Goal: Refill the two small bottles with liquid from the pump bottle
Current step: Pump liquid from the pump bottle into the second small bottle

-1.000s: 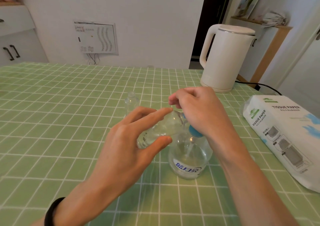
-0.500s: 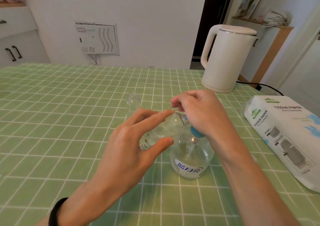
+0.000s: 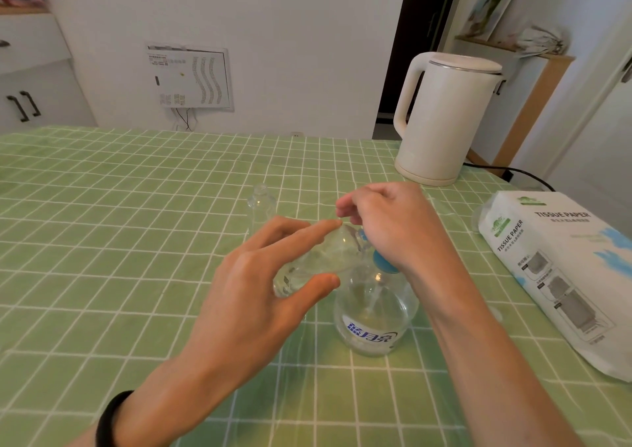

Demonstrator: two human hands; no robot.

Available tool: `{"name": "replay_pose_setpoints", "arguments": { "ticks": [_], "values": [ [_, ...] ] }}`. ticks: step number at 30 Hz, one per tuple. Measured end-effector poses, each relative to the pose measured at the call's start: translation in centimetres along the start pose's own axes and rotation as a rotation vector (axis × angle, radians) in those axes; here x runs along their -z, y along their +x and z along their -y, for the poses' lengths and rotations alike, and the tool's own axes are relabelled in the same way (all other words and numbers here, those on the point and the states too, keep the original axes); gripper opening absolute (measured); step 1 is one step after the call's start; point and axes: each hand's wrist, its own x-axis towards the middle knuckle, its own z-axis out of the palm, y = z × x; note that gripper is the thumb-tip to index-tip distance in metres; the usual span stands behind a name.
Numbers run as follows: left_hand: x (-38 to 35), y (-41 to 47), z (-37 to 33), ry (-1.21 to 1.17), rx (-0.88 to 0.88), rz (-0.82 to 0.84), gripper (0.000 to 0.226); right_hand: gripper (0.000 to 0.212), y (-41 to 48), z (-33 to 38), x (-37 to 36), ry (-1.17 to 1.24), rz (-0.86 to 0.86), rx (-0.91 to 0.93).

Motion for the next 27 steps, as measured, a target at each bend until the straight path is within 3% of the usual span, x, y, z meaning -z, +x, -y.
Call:
{"name": "replay_pose_setpoints", "arguments": {
  "ticks": [27],
  "values": [
    [0.06,0.16,0.07,-0.002,-0.009,-0.017,0.051,0.037,0.33,0.15,0.12,-0.041,-0.031,0.055]
  ]
}}
